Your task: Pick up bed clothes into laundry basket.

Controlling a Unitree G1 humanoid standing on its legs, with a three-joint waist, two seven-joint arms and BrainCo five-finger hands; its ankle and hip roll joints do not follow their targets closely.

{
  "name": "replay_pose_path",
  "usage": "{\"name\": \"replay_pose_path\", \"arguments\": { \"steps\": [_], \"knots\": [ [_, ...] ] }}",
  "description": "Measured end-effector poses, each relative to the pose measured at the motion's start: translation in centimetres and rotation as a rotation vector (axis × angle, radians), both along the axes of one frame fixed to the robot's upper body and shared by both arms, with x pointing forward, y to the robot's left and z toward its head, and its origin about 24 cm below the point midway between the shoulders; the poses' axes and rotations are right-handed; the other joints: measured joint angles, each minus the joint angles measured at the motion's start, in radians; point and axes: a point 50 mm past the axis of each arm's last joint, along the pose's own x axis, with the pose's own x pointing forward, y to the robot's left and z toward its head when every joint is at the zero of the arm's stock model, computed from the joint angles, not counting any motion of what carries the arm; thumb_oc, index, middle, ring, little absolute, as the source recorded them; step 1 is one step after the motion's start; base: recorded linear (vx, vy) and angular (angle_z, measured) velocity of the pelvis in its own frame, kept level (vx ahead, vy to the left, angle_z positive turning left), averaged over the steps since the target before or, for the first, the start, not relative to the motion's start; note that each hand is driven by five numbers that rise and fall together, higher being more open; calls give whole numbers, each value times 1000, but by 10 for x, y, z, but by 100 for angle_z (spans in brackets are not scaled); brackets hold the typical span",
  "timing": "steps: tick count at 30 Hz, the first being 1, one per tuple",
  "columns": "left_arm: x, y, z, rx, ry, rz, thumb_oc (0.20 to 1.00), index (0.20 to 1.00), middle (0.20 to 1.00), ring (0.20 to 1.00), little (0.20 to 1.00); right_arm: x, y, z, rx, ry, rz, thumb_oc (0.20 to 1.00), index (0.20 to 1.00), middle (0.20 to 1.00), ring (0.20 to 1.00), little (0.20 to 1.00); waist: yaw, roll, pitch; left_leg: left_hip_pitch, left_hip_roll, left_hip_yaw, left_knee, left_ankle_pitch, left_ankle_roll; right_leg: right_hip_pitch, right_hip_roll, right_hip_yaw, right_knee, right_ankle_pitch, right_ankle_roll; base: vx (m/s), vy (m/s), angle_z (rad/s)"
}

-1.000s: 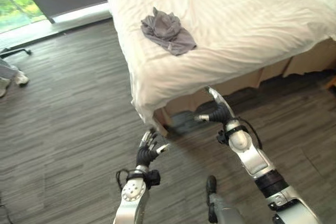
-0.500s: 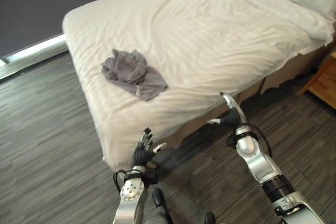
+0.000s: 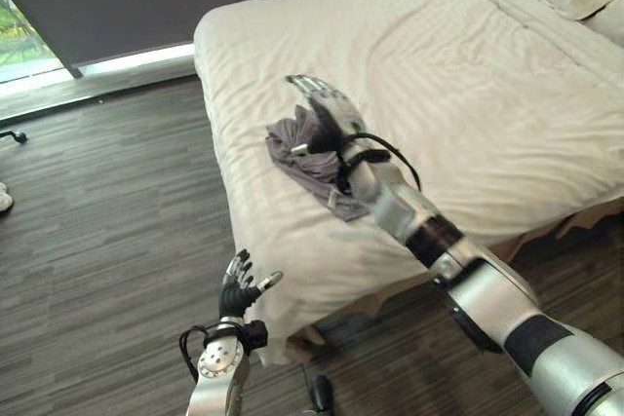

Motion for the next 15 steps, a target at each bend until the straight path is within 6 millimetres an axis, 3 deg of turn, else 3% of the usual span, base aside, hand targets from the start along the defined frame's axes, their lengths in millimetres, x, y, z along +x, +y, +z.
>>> {"name": "replay_pose_path", "arguments": {
  "steps": [1, 2, 3, 4, 6, 10, 13, 15],
  "knots": [
    [2, 0, 1, 4, -3, -5, 1000, 1000, 1000, 1000, 1000, 4, -2, 3, -16, -1, -23, 1000, 1000, 1000, 1000, 1000, -8, -3, -2, -42, 26, -17, 22, -6, -11, -26, 53, 67, -30, 7, -7, 86, -30, 64],
    [3, 2, 2, 13, -2, -11, 1000, 1000, 1000, 1000, 1000, 7, -6, 5, -22, -1, -47, 1000, 1000, 1000, 1000, 1000, -16, -19, -8, -73, 32, -28, 26, -7, -11, -52, 73, 88, -61, 21, -21, 154, -87, 80],
    [6, -2, -1, 12, 9, -29, 1000, 1000, 1000, 1000, 1000, 11, -13, 3, -26, 3, -75, 1000, 1000, 1000, 1000, 1000, -29, -41, -13, -80, 28, -20, 6, -4, -14, -53, 77, 99, -67, 73, -21, 92, -75, 79],
    [7, -9, -9, -1, 41, -58, 1000, 1000, 1000, 1000, 1000, 16, -21, -4, -72, 21, -117, 1000, 1000, 1000, 1000, 1000, -24, -33, -8, -89, 35, -26, -2, 0, -17, -59, 87, 78, -75, 81, -25, 95, -112, 51],
    [5, -20, -15, -50, 54, -66, 1000, 1000, 1000, 1000, 1000, 26, -34, -12, -203, 32, -201, 1000, 1000, 1000, 1000, 1000, -17, 4, 6, -114, 59, -30, -2, 64, -20, -62, 109, 38, -99, 92, -35, 31, -69, 23],
    [4, -21, -6, -70, 9, -87, 1000, 1000, 1000, 1000, 1000, 37, -64, -7, -237, 17, -317, 1000, 1000, 1000, 1000, 1000, -28, 19, 14, -150, 41, -48, 0, 88, -41, -67, 100, -8, -112, 77, -41, 14, -119, 31],
    [11, -32, 1, -118, -33, -141, 1000, 1000, 1000, 1000, 1000, 45, -83, 7, -246, -10, -391, 1000, 1000, 1000, 1000, 1000, -28, 31, 20, -190, 24, -78, 0, 95, -33, -75, 88, -60, -118, 61, -39, 39, -115, 52],
    [12, -32, 2, -142, -41, -145, 1000, 1000, 1000, 1000, 1000, 45, -83, 10, -246, -18, -397, 1000, 1000, 1000, 1000, 1000, -27, 31, 20, -202, 18, -90, 0, 95, -33, -78, 81, -76, -115, 50, -37, 24, -85, 33]
  ]
}}
